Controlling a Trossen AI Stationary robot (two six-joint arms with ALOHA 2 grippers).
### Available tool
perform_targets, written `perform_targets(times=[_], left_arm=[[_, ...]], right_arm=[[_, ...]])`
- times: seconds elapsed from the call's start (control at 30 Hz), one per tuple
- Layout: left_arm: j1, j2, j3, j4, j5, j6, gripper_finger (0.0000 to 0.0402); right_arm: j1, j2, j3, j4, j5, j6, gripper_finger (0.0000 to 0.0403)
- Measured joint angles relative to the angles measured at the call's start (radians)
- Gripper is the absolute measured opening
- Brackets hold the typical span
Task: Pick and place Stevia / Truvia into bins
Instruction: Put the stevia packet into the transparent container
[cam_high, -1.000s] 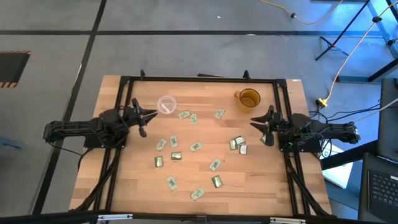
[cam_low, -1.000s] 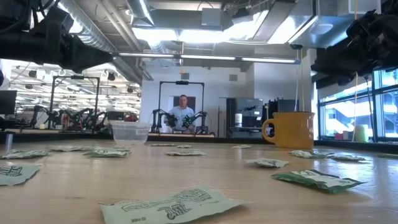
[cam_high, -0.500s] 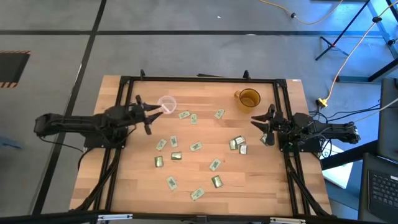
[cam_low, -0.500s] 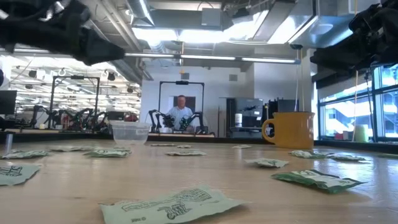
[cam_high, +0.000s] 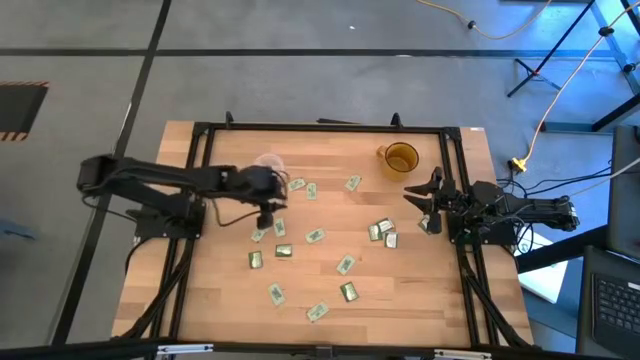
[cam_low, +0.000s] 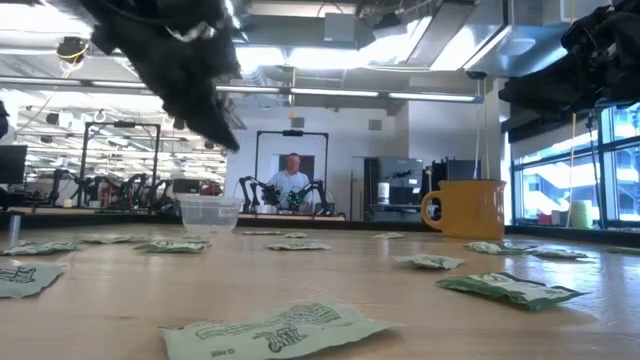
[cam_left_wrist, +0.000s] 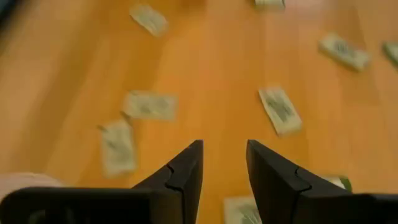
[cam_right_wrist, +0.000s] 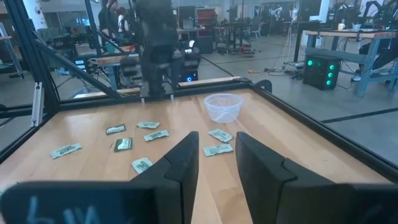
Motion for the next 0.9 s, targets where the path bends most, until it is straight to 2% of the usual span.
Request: perform_targets(times=[0.2, 0.37, 0.67, 0.9], left_arm=[[0.0, 0.18, 0.024, -0.075, 0.046, -0.013, 0.0113], [0.0, 0.269, 0.024, -0.091, 0.055, -0.037, 0.0115], [-0.028, 0.342, 0.028, -0.09, 0.053, -0.042, 0.0116], [-0.071, 0.344, 0.029, -0.104, -0.013, -0.046, 0.0103]], right_arm=[[0.0, 0.0, 0.0, 0.0, 0.0, -0.003, 0.011], [0.0, 0.0, 0.0, -0.001, -0.001, -0.003, 0.011], [0.0, 0.0, 0.0, -0.002, -0.001, -0.004, 0.011], [0.0, 0.0, 0.0, -0.002, -0.001, -0.004, 0.011]])
